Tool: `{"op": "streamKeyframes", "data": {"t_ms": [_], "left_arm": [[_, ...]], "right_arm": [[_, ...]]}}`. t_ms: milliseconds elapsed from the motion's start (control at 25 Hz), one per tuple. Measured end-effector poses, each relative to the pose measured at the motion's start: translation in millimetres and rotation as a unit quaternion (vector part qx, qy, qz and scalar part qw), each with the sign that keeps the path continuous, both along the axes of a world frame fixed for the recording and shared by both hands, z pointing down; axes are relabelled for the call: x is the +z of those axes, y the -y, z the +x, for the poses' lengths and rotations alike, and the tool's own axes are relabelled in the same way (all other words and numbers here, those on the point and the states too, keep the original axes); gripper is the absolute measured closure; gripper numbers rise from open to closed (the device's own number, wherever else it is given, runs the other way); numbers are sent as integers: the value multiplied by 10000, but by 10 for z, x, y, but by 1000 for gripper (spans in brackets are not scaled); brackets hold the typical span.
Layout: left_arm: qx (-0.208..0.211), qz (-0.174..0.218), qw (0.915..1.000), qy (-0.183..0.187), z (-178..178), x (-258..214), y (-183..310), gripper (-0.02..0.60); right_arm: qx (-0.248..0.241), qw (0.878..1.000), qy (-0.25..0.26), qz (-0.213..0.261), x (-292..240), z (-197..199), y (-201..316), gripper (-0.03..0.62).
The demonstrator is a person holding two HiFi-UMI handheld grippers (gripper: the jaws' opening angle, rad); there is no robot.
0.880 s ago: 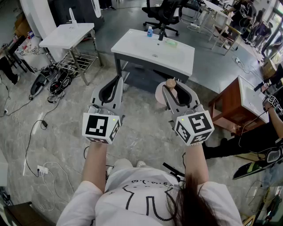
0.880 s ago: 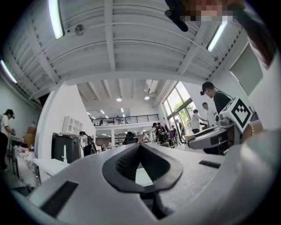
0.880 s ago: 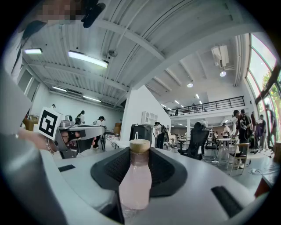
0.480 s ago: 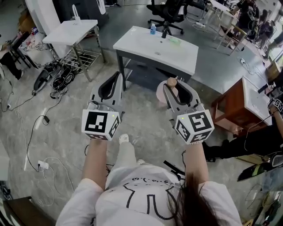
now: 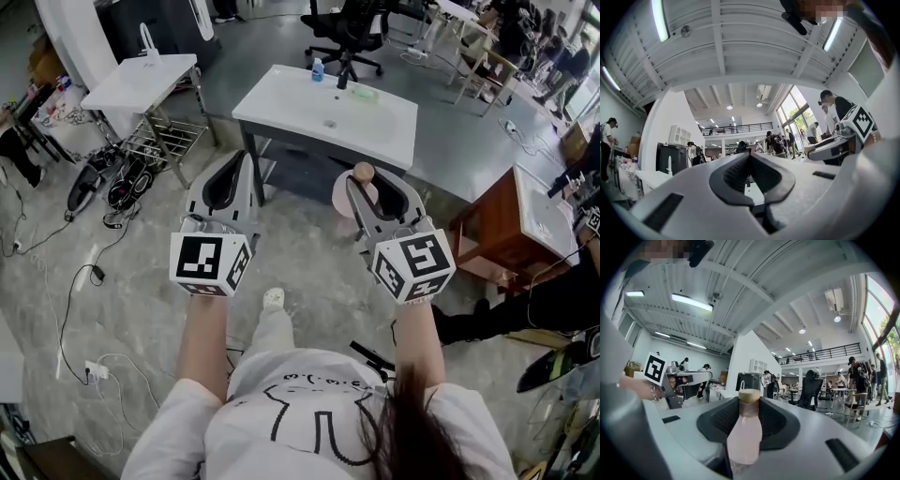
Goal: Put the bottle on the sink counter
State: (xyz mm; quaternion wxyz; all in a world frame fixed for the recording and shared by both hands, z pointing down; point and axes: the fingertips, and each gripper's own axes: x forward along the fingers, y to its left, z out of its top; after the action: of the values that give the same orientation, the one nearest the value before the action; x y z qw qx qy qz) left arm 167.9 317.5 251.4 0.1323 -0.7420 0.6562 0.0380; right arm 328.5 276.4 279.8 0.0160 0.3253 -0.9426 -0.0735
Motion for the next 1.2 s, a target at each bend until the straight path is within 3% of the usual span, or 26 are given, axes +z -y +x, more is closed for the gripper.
{"op": "streamKeyframes", "data": {"t_ms": [840, 1200], "left_arm": [[322, -23, 9995, -34, -1599, -119, 1941, 572], [429, -96, 9990, -89, -2020, -49, 2370, 572]], "right_arm": [[333, 9993, 50, -141, -117, -1509, 1854, 451], [485, 9987, 2, -180, -108, -1875, 2269, 451]]}}
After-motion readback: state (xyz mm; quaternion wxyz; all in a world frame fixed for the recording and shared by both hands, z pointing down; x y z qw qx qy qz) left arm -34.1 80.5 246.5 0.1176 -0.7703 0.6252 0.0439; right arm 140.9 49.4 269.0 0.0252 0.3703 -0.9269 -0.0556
